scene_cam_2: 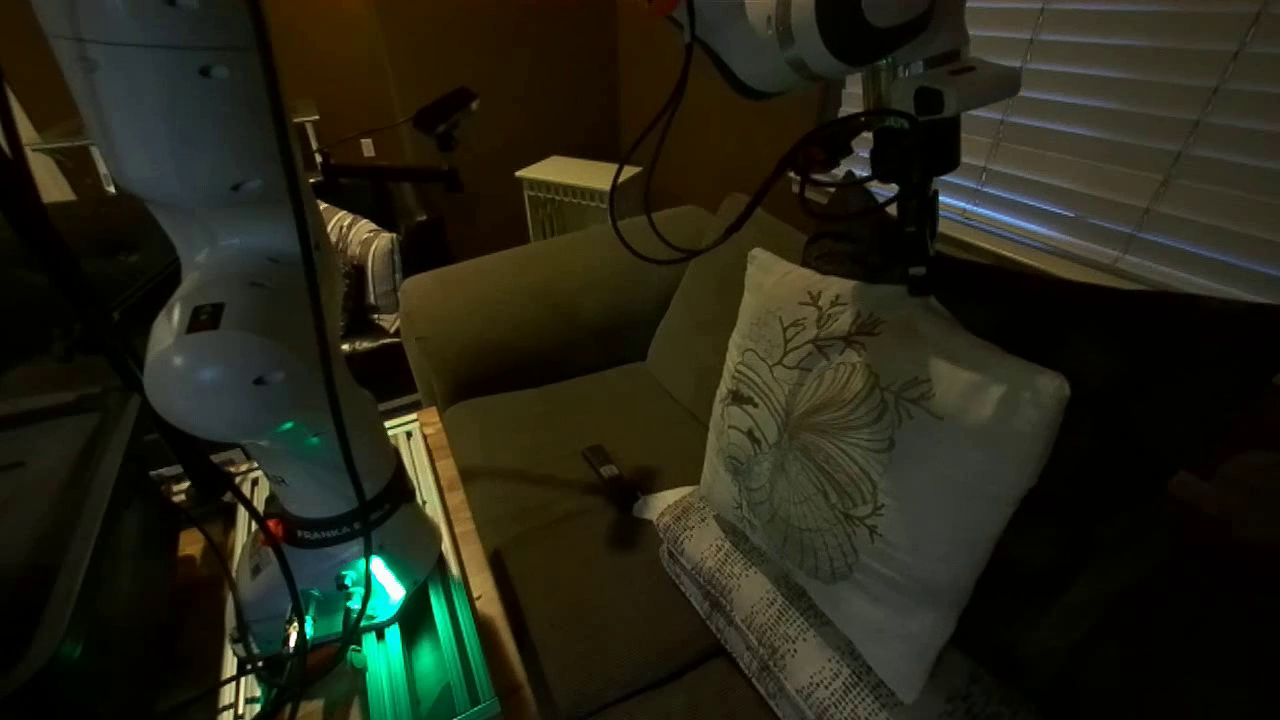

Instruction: Put the black and white pillow on the white pillows

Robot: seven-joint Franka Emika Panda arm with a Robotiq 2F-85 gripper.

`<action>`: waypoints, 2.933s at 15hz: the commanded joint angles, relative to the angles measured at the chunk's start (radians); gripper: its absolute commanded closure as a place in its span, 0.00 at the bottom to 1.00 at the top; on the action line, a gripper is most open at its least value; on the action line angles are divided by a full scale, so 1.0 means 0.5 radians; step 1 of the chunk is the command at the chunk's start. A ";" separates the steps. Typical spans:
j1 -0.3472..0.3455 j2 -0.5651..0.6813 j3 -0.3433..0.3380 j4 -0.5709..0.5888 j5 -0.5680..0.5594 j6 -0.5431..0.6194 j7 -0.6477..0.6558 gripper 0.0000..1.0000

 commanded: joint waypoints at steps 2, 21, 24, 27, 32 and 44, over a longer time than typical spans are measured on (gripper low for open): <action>0.031 0.070 -0.056 0.188 0.053 0.014 -0.045 0.99; 0.038 0.418 -0.180 0.415 0.151 0.106 -0.255 0.99; 0.037 0.463 -0.185 0.452 0.168 0.104 -0.277 0.99; 0.033 0.513 -0.190 0.502 0.178 0.085 -0.314 0.99; 0.029 0.623 -0.187 0.622 0.226 0.039 -0.372 0.99; 0.108 0.993 -0.189 1.073 0.297 -0.161 -0.426 0.99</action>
